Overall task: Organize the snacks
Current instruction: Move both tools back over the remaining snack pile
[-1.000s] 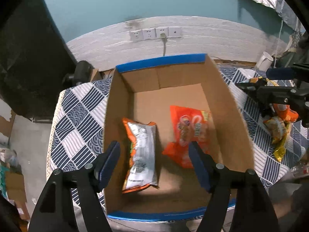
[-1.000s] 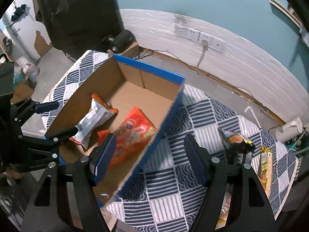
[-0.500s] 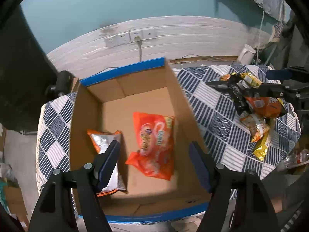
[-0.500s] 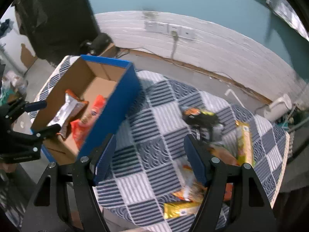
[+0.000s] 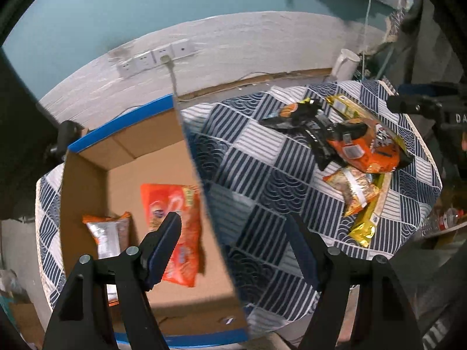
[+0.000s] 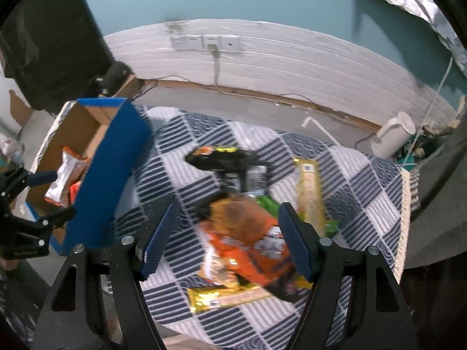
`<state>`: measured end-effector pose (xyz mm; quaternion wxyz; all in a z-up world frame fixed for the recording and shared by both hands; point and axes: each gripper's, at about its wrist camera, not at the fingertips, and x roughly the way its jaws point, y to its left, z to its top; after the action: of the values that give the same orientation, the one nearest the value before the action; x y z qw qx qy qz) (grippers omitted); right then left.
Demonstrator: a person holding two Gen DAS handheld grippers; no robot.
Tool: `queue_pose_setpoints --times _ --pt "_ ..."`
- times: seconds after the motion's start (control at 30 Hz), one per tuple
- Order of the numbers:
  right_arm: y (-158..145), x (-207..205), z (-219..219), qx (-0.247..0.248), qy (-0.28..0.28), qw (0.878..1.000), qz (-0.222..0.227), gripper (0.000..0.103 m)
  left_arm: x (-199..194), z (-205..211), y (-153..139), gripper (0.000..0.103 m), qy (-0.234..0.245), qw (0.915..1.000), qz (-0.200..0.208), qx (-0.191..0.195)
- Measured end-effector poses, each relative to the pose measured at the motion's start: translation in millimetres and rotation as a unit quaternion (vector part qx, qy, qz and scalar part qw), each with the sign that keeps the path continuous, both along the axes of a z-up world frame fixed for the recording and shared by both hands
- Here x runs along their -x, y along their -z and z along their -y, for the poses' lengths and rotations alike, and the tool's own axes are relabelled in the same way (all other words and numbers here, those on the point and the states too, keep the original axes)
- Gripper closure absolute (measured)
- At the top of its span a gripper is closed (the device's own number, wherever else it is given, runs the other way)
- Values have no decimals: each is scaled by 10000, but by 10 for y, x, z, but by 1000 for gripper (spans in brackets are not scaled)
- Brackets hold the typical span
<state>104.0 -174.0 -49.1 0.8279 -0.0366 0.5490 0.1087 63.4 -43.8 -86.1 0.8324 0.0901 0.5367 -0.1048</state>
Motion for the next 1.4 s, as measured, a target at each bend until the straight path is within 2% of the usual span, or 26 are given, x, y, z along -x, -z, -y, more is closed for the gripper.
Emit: queue_pose_setpoints --times 0.37,0.7,1.1,1.27,1.4 --pt "291 -48 722 115 566 9981 -208 30 -188 576 278 27 302 9985 -446 41" --pt "597 -18 1115 116 813 9957 -425 30 -416 960 484 27 325 9970 -697 72" --pt "984 89 1083 283 605 9948 -765 30 -590 1309 627 27 330 9943 -951 337" --pt "1025 183 985 266 518 9951 -800 30 -712 1253 727 27 47 9945 -1014 257" --pt "1031 240 916 80 530 9950 -842 30 -804 1107 780 27 -260 9929 -1105 356"
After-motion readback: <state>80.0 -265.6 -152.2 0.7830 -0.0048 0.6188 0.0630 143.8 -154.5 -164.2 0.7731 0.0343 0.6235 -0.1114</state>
